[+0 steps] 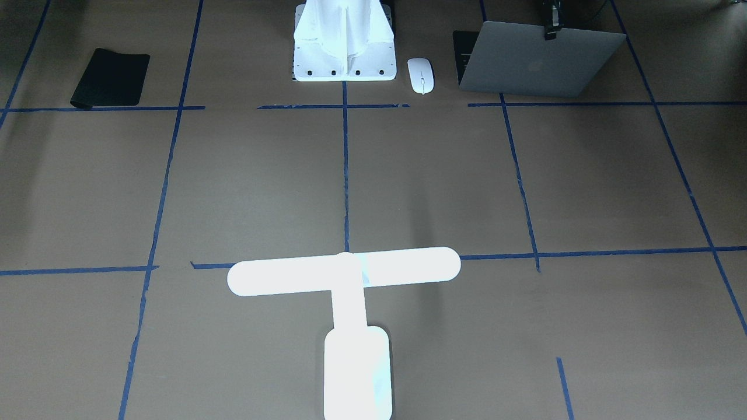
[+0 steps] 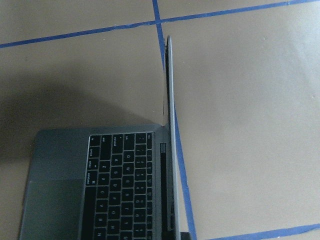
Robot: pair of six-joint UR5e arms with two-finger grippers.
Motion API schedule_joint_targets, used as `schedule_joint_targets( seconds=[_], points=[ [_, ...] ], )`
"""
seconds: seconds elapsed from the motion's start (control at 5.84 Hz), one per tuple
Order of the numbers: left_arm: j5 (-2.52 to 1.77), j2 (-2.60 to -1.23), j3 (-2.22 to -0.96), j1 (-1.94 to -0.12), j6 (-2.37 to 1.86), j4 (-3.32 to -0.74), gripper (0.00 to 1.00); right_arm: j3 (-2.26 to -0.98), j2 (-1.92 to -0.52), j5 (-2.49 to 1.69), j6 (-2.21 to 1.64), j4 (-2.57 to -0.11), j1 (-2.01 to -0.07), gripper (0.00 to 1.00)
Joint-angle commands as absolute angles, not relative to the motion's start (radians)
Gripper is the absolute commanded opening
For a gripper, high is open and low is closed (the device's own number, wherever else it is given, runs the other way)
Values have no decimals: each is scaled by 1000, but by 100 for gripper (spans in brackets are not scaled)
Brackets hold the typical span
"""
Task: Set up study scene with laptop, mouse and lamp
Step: 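Grasp the grey laptop with the left gripper and lift it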
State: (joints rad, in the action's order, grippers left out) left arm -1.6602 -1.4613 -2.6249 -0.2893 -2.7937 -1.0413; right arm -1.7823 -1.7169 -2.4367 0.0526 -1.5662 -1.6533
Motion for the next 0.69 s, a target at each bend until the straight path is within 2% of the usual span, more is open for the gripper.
schedule_joint_targets(
  seconds=[0.0, 0.34, 0.51],
  points=[
    [-1657, -1462, -2620, -410, -2740, -1010, 0, -1781, -1717, -2436, 55, -1566, -1654, 100],
    [-1657, -1555, -2600, -599, -2557, -1006, 0, -1776, -1720, -2436, 54, -1566, -1654, 100],
    [-1657, -1622, -2527, -629, -2483, -1005, 0, -1775, -1721, -2436, 54, -1566, -1654, 100]
  ],
)
